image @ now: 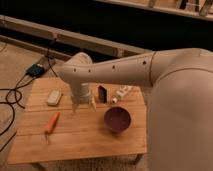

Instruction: Knock the eraser over

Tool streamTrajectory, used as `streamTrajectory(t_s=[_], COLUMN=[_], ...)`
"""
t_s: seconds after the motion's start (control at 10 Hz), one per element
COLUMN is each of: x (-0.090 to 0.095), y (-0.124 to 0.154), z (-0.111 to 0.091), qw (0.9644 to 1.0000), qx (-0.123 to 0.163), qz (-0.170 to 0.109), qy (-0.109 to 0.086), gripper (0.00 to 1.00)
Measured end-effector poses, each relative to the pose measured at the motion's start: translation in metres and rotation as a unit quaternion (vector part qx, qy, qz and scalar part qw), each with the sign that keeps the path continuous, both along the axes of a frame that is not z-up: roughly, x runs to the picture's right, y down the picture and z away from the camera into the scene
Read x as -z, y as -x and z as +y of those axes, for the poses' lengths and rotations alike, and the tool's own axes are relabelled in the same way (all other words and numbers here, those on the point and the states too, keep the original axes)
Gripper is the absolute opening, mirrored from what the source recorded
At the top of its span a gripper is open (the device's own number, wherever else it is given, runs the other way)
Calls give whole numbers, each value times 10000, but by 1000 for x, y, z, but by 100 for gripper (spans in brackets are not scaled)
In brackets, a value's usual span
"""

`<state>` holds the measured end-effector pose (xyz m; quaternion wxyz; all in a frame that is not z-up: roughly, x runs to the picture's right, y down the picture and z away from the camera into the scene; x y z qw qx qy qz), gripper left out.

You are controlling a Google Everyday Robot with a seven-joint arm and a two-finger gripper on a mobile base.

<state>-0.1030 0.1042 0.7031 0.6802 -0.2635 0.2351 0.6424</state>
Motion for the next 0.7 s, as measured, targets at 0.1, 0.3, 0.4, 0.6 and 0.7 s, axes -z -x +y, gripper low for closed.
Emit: streamTrajectory(t_s=[0.1,0.3,0.4,0.6,0.7], x=[0,0,0,-8,-13], y=[0,0,0,-10,-18], z=[0,0,0,-2,-5], qw=[10000,10000,10000,9999,9999], qx=[0,0,3,102,144], qz=[0,0,0,-2,9], qy=[0,0,6,49,66], gripper=[65,65,65,65,65])
